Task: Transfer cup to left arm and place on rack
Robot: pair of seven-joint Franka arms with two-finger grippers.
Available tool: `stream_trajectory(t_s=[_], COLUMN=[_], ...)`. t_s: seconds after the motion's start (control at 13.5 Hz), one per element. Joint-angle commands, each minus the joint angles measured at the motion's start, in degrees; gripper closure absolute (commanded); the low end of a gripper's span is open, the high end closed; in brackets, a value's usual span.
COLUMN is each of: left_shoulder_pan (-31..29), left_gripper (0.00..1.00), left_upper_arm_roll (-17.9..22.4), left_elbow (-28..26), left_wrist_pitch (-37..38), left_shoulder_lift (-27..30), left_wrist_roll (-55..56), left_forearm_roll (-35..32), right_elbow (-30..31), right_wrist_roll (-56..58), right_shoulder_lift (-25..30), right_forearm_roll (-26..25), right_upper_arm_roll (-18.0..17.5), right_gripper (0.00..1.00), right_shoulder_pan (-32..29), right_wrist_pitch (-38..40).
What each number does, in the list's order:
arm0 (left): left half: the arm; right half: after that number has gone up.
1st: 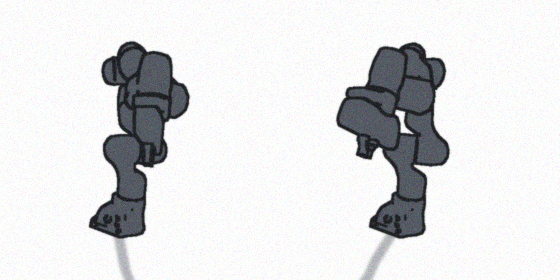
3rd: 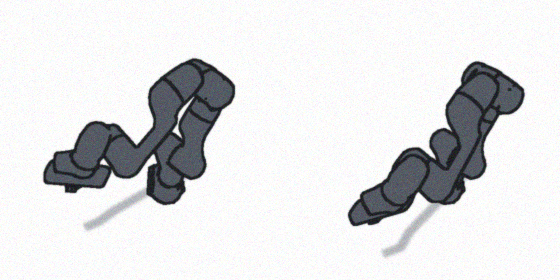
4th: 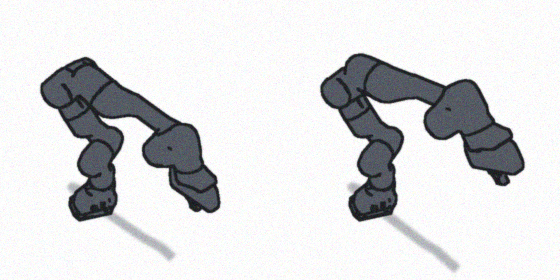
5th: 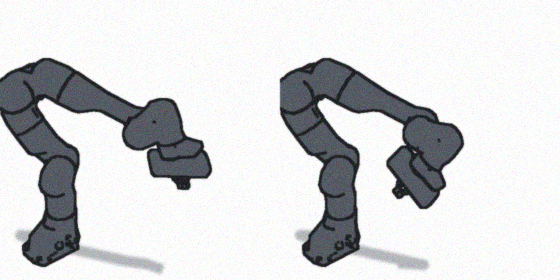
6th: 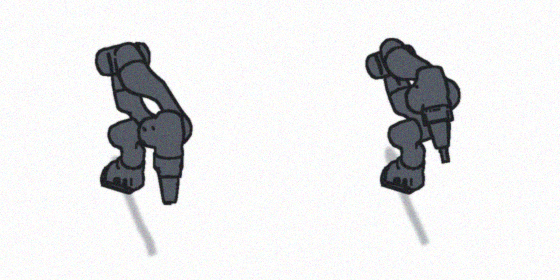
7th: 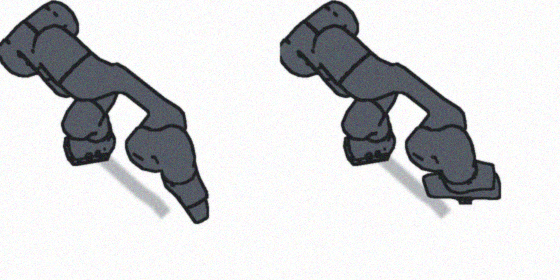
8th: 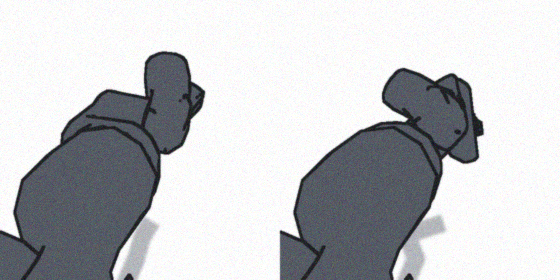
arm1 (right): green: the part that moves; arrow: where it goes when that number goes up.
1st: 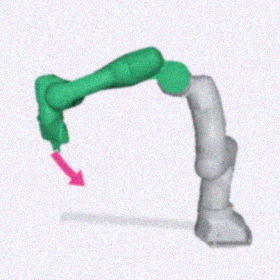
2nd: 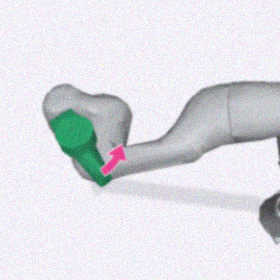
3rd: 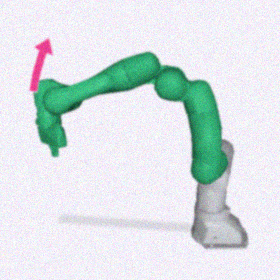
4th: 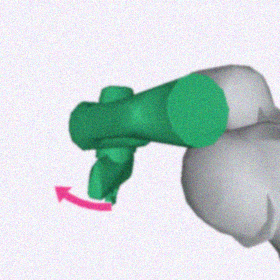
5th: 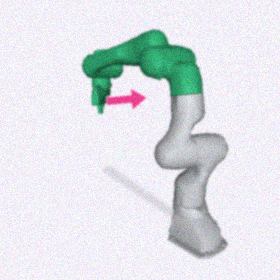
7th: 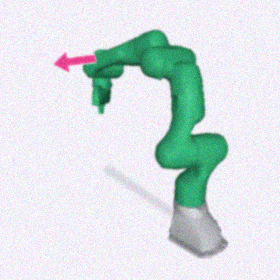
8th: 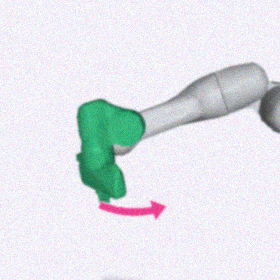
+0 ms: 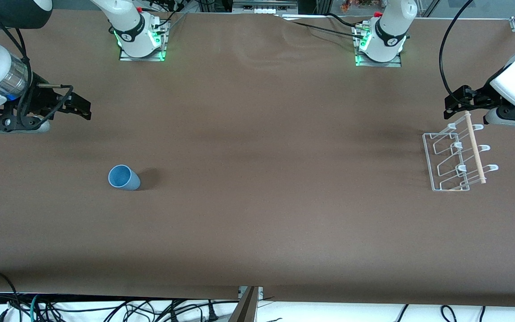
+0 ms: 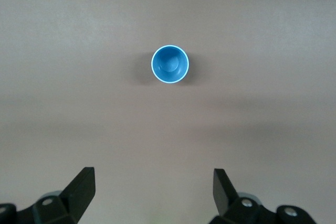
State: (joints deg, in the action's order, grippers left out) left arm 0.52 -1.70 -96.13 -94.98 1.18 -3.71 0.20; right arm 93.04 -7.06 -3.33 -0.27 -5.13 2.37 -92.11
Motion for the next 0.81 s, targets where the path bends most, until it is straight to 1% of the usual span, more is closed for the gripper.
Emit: stream_trajectory(t_s=[0.0,0.59,0.74], left_shoulder_pan=[-0.26,0.09,0.27], left_gripper=[0.0,0.0,0.0], left_upper_arm_roll=[-0.32,-0.5,-0.5], left_elbow=[-0.2,-0.11,-0.11], left_wrist_pitch=[-0.21,-0.21,-0.21], left_shoulder_lift=[0.49,0.4,0.4], left_wrist_roll=[0.55,0.9,0.99], left_forearm_roll=[0.59,0.59,0.59], right_elbow=[-0.76,-0.85,-0.85], right_wrist_roll=[-1.38,-1.2,-1.21], right_shoulder_lift=[-0.19,-0.19,-0.19], right_forearm_roll=[0.8,0.97,0.36], right_upper_arm_roll=[-0.41,-0.23,-0.41], right_gripper=[0.0,0.01,0.01], right_shoulder_pan=[-0.35,-0.61,-0.26], right_wrist_pitch=[-1.22,-1.32,-1.58])
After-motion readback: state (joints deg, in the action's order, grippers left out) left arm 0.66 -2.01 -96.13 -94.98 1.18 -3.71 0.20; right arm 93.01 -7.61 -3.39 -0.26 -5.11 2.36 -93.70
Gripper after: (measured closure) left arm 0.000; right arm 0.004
